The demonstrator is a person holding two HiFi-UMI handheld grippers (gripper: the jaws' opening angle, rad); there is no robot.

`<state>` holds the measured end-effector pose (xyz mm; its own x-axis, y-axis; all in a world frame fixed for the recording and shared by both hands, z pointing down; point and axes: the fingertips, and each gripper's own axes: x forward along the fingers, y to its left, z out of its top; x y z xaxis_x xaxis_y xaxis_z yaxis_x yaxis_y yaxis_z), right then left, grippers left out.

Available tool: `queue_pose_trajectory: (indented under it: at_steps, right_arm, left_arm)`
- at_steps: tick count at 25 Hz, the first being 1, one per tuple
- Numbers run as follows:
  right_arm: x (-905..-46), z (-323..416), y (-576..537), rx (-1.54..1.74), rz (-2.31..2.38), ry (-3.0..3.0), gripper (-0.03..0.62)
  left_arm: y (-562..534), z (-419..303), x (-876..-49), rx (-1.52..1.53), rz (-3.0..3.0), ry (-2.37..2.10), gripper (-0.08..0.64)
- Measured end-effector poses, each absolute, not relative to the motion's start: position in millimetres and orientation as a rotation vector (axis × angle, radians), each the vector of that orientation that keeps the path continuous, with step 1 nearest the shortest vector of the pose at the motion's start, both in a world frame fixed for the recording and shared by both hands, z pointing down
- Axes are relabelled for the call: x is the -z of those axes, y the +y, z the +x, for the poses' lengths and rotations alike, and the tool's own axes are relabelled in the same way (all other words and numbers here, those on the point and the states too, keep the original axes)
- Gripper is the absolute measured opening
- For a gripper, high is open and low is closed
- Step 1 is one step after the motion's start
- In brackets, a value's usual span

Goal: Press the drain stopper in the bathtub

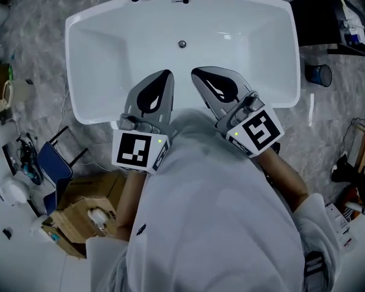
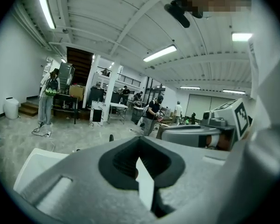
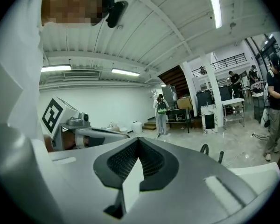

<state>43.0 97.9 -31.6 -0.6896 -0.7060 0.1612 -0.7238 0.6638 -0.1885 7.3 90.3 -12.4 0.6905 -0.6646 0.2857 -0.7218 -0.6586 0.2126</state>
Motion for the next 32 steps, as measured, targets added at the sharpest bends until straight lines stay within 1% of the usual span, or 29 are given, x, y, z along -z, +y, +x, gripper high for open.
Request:
queue_pose_trajectory:
  at_steps: [3, 7, 11, 32]
  right_arm:
    - [44.3, 30.1, 108.0, -0.358, 1.25, -2.852, -0.002]
    - [32.4, 29.9, 115.4, -0.397, 1.28, -2.806, -0.005]
    - [28.2, 27.8, 108.9, -0.415, 1.302, -2.798, 0.0]
    - [11.8, 8.3, 112.2, -0.42, 1.215, -2.722, 0.0]
  left_arm:
    - [90.7, 10.6, 17.4, -0.256, 2.625, -1.129, -0.002]
    - [99.1, 10.8, 23.0, -0.185, 2.643, -1.181, -0.002]
    - [110.4, 11.7, 10.7, -0.272, 2.685, -1.16, -0.002]
    - [111.8, -7.7, 8.5, -0.248, 2.627, -1.203, -0.002]
